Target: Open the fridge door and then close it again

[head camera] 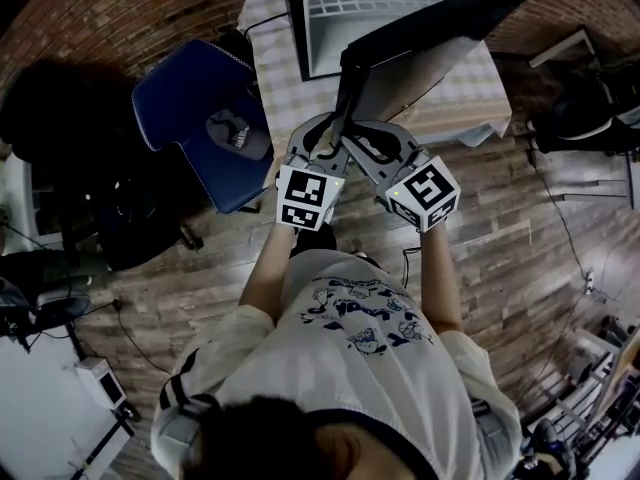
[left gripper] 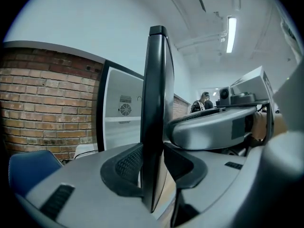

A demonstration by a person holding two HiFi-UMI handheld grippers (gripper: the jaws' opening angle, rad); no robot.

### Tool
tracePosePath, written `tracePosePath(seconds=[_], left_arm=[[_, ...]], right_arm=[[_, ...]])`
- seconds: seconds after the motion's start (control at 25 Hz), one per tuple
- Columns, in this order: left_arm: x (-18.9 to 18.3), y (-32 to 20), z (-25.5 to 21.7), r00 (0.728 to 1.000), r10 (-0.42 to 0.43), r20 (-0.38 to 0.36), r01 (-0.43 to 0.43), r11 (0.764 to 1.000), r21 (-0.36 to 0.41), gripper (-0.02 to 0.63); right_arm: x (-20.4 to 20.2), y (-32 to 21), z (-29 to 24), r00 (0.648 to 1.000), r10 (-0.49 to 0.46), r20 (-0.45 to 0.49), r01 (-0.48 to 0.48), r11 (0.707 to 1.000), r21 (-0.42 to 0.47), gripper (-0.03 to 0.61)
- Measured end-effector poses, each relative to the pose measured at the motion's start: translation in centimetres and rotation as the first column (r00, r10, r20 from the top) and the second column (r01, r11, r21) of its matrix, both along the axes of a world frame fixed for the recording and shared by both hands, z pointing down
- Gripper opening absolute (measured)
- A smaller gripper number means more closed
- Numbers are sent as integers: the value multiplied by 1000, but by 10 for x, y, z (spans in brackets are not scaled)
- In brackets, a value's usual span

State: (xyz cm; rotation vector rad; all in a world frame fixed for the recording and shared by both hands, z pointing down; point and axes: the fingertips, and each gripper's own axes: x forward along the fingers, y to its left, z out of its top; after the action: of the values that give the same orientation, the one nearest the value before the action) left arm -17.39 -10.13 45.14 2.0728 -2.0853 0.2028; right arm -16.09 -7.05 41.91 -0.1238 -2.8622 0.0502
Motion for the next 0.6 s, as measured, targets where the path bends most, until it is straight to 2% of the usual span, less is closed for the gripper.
tracePosePath(seconds=[0.16,0.6], left_arm=[[-24,-8,1,1000,5,-6,-5,1000,-2,141],[-76,-29,2,1000,-2,-12,2,1000,-10,146]], right_arm=[[-19,-10,0,1000,11,5,-11,1000,-9,78],[-47,-51,0,993,113,46,-110,992,-59,78]])
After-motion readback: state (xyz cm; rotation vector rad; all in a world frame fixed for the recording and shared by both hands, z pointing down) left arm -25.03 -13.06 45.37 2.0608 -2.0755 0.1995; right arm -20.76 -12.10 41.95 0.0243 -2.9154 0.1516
